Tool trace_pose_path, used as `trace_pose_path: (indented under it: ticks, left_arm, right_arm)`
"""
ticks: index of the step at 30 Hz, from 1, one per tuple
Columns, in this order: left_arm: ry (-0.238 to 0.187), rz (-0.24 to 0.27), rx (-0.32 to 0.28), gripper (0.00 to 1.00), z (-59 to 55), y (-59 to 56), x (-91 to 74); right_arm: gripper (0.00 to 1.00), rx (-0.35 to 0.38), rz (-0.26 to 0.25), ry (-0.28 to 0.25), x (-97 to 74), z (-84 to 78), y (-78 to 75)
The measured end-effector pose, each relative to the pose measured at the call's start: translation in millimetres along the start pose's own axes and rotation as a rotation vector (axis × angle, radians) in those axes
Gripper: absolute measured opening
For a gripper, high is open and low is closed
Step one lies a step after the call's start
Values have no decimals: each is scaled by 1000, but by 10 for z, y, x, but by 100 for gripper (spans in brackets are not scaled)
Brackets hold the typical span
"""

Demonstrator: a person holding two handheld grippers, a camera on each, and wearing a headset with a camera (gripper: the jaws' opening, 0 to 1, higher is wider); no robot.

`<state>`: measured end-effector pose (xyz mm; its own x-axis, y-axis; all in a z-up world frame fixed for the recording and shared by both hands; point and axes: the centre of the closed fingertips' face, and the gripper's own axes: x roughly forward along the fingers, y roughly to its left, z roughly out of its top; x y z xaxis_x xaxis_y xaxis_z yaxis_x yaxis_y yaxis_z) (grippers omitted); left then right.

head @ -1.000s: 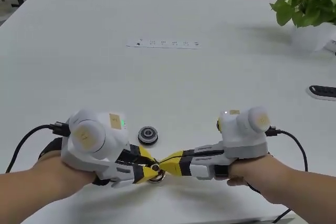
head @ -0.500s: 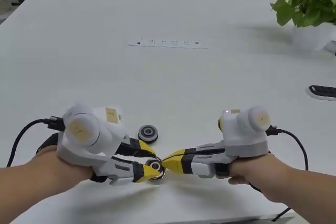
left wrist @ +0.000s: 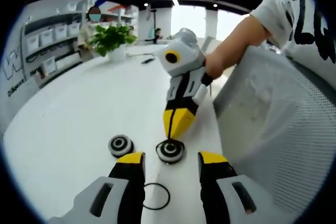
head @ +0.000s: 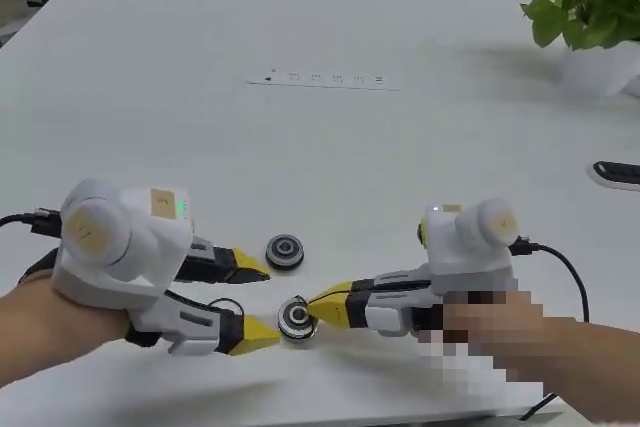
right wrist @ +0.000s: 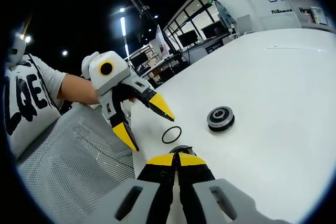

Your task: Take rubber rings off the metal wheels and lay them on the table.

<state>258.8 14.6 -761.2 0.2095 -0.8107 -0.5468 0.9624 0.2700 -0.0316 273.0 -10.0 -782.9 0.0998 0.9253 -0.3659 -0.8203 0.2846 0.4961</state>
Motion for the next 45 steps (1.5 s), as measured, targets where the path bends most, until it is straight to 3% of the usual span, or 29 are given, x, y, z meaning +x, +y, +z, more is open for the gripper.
trace_pose_path:
  ticks: [13,36,45]
  left_arm:
    - [-7,36,-20,53,-77,17,-169]
    - [-9,68,-50,58,-196,68,-303]
    - [-14,90,-63,59,-238,94,-378]
  right_arm:
    - [0,7,13,-6,-1,12,27]
    - [0,31,46,-34,10,89,81]
    - [0,34,70,-40,42,191,136]
